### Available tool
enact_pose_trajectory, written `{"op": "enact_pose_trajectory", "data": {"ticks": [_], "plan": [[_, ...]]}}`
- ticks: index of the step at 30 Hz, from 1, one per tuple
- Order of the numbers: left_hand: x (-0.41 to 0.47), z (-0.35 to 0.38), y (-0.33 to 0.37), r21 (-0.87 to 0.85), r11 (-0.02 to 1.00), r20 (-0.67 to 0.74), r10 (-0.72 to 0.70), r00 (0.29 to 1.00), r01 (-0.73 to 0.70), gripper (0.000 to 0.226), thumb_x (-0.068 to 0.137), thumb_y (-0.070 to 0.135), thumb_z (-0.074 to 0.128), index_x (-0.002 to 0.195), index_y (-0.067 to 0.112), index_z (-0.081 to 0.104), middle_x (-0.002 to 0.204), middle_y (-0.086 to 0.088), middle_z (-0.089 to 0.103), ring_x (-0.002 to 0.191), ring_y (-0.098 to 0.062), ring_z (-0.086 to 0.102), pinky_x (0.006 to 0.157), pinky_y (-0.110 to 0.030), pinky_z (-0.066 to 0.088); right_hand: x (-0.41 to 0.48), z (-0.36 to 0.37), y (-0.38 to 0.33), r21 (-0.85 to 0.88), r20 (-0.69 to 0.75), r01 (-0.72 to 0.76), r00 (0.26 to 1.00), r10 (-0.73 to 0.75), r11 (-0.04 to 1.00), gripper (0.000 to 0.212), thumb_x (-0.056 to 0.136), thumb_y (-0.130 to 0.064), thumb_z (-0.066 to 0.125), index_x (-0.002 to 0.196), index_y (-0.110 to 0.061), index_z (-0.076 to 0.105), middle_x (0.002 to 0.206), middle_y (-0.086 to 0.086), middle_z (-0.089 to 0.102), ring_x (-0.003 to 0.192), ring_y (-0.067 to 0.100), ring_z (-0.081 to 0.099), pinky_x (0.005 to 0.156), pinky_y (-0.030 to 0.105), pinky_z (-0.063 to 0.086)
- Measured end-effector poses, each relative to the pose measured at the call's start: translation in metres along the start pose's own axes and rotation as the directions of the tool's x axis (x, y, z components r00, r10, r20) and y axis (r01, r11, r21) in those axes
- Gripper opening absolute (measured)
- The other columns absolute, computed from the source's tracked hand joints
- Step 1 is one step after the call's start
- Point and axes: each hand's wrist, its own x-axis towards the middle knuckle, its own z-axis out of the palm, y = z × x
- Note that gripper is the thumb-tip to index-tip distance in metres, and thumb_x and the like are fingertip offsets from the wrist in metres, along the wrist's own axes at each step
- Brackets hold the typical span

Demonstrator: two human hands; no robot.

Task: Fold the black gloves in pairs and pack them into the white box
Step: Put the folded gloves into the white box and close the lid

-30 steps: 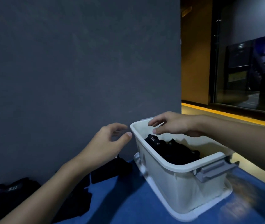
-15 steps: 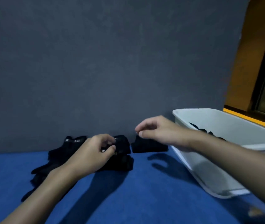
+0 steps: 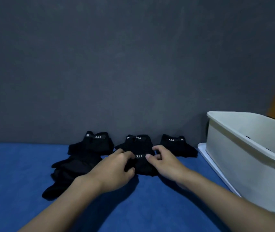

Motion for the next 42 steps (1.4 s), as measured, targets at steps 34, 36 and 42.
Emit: {"op": "enact_pose_trajectory", "data": {"ticks": [34, 36, 42], "plan": [[0.001, -0.002, 0.049, -0.607, 0.766, -0.275, 0.048, 0.960, -0.212, 0.046, 0.081, 0.009, 0.079, 0.118, 0.029, 0.061, 0.107, -0.004, 0.067, 0.100, -0.019, 0.066, 0.091, -0.027, 0.054, -0.075, -0.061, -0.001, 0.434, 0.087, 0.115, 0.982, -0.168, 0.894, 0.058, 0.082, -0.008, 0.075, 0.129, -0.032, 0.050, 0.115, 0.004, 0.067, 0.099, 0.012, 0.069, 0.078, 0.020, 0.053], [-0.003, -0.017, 0.060, -0.592, 0.764, -0.290, 0.094, 0.952, -0.256, 0.046, 0.081, 0.004, 0.078, 0.118, 0.026, 0.062, 0.106, -0.002, 0.068, 0.101, -0.018, 0.067, 0.095, -0.028, 0.053, -0.083, -0.070, -0.008, 0.477, 0.052, 0.147, 0.980, -0.195, 0.866, 0.055, 0.082, -0.009, 0.075, 0.128, -0.029, 0.052, 0.109, 0.006, 0.071, 0.095, 0.016, 0.071, 0.077, 0.025, 0.054], [-0.003, -0.066, 0.101, -0.585, 0.747, -0.195, 0.250, 0.948, -0.317, 0.041, 0.087, 0.014, 0.074, 0.123, 0.026, 0.057, 0.111, -0.002, 0.073, 0.101, -0.012, 0.070, 0.083, -0.026, 0.057, -0.111, -0.102, -0.032, 0.453, -0.184, 0.362, 0.932, -0.312, 0.815, 0.041, 0.084, 0.003, 0.069, 0.117, -0.020, 0.060, 0.103, 0.009, 0.072, 0.089, 0.016, 0.069, 0.083, 0.035, 0.057]]}}
